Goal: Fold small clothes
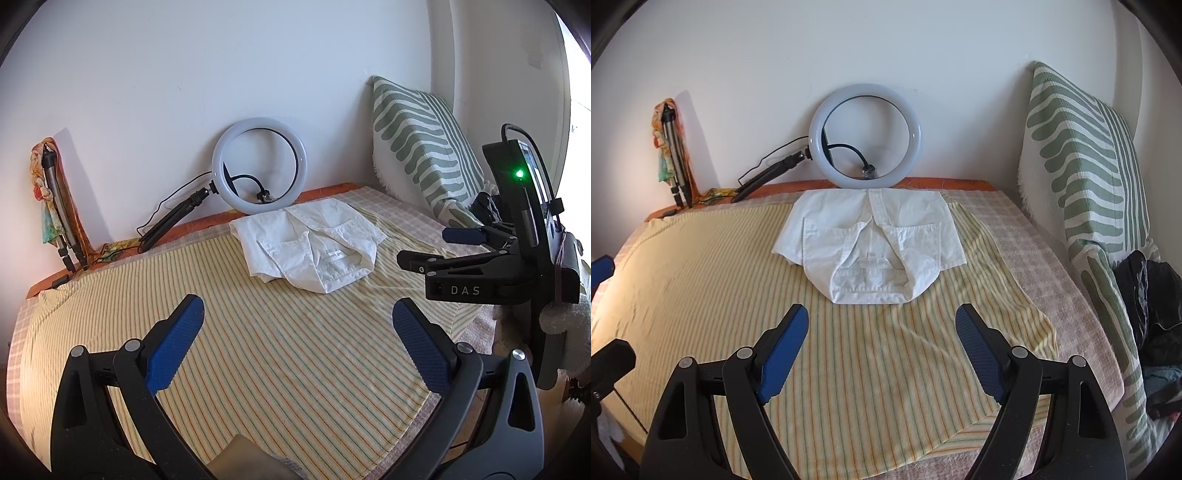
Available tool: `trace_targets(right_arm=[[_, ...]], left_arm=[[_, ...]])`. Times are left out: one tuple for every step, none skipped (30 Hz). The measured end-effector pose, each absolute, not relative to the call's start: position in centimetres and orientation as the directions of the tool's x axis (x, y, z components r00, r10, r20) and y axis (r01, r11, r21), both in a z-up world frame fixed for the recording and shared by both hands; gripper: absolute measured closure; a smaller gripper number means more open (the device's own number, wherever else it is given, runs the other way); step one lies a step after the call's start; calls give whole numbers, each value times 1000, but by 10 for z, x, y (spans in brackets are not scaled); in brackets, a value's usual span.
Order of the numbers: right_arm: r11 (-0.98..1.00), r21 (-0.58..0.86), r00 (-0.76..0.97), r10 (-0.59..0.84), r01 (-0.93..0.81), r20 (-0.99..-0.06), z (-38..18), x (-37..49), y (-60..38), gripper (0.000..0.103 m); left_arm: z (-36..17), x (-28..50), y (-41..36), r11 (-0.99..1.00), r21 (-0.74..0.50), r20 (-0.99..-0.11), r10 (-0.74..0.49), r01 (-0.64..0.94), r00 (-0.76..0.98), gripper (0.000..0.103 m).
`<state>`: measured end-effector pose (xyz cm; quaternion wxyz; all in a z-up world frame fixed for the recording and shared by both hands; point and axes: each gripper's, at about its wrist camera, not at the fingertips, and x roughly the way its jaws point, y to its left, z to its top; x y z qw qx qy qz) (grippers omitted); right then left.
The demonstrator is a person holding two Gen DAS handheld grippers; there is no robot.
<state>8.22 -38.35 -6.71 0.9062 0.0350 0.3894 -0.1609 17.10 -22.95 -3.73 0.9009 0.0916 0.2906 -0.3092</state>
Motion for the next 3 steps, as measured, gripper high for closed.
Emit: trace_targets(right_arm=[[946,-61,644,-264,319,-718,-67,82,-384,21],[946,-62,643,-264,319,-719,-68,83,-384,21],[946,-64,642,-265,319,-720,-69,84,-384,21]], left_arm=[[-37,171,-229,792,-16,-580,-505,611,639,0],[-37,171,-230,792,-17,-580,-505,611,639,0],[-37,171,-230,792,-14,-579,-504,610,641,0]])
